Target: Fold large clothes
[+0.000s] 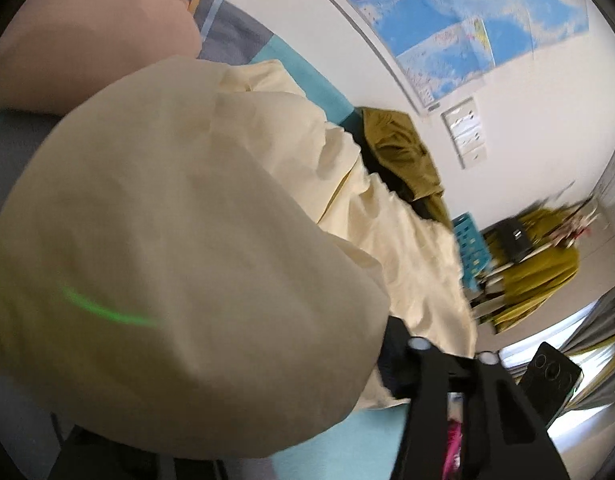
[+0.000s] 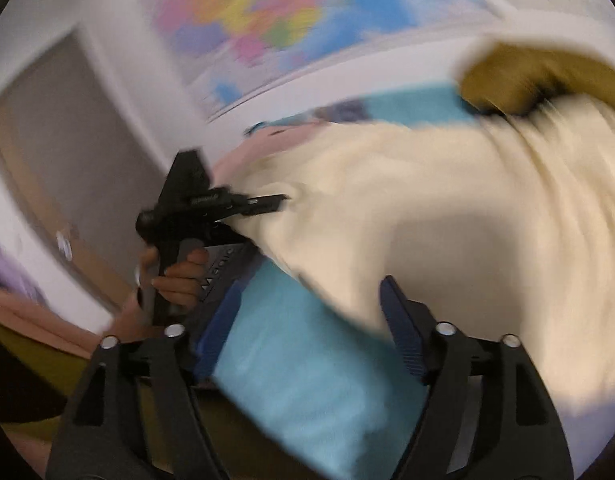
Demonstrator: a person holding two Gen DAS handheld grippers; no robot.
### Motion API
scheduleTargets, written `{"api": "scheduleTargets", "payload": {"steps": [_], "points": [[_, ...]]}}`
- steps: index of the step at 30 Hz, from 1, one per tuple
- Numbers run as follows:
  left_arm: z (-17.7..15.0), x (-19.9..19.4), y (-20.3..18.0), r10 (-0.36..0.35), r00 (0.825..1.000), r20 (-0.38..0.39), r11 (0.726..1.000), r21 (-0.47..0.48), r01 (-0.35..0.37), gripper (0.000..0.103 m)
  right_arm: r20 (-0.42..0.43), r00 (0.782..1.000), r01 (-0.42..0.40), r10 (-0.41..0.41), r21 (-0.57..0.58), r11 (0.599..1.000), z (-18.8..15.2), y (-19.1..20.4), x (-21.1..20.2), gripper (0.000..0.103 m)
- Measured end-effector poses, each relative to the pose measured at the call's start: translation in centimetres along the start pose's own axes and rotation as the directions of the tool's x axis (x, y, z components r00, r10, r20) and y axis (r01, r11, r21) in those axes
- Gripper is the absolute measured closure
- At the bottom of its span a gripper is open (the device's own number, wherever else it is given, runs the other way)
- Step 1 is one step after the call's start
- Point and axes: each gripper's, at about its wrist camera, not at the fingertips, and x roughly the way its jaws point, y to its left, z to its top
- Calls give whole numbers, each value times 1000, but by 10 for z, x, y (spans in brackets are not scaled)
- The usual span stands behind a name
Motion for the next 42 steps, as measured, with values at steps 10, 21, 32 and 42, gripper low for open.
{"api": "scheduleTargets", "payload": {"steps": [10, 21, 32, 42], "points": [[-3, 0, -11, 99, 995, -11, 986, 138, -97, 65, 93, 973, 132, -211, 527, 840, -36, -96, -54, 22], [-3, -1, -5, 68, 998, -16, 993, 93, -67, 56, 240, 892, 156, -384, 633, 758, -5, -115, -25, 21], [4, -21, 6, -26, 995, 97, 999, -18, 27, 30, 239, 903, 185, -356, 532, 827, 15, -125, -11, 64], [16, 4, -8, 160, 987, 25, 986, 49, -162, 32, 215, 935, 138, -281, 511, 849, 23, -137, 6, 44]]}}
